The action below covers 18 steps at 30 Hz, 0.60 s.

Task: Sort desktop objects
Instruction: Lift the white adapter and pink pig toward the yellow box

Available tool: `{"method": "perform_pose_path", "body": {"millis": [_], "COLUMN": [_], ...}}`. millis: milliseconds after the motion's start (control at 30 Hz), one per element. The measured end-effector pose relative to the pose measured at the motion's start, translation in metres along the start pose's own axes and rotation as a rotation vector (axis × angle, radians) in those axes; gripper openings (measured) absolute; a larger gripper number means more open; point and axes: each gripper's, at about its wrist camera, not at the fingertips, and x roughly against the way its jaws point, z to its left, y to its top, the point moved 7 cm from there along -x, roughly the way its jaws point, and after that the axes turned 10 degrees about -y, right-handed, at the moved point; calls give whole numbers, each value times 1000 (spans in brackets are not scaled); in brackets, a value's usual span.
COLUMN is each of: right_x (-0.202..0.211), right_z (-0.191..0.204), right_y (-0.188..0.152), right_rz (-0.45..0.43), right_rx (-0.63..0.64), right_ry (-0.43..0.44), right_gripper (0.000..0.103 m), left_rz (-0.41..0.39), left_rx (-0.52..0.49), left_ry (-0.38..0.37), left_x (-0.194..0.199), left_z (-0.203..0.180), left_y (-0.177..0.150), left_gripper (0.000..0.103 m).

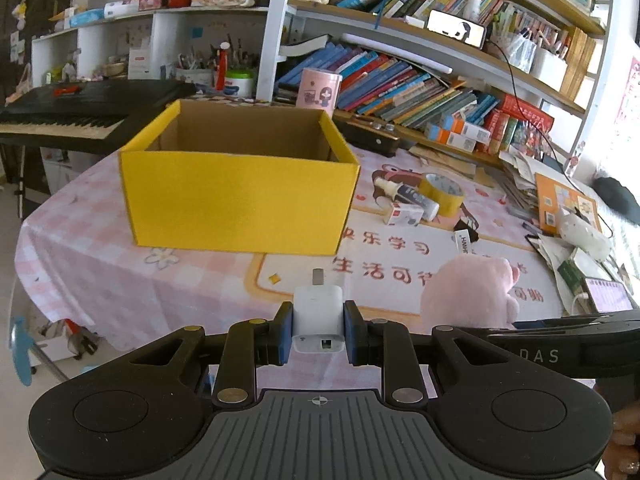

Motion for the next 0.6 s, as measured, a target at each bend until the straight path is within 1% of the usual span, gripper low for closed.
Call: {"method": "perform_pose_path", "body": {"millis": [333,600], "right_x": [15,21], "right_z": [32,55], "right_y": [-33,-44], "right_rz": [18,26], "right_rx": [-16,3], "right_ry": [3,17], "right_gripper": [49,49], "left_rz": [3,-4], "left_rx": [-5,5], "left_ry": [-1,7], "left_x": [34,53], "left_z": [20,35], "left_y": [-23,-32], "left_gripper": [24,24]}}
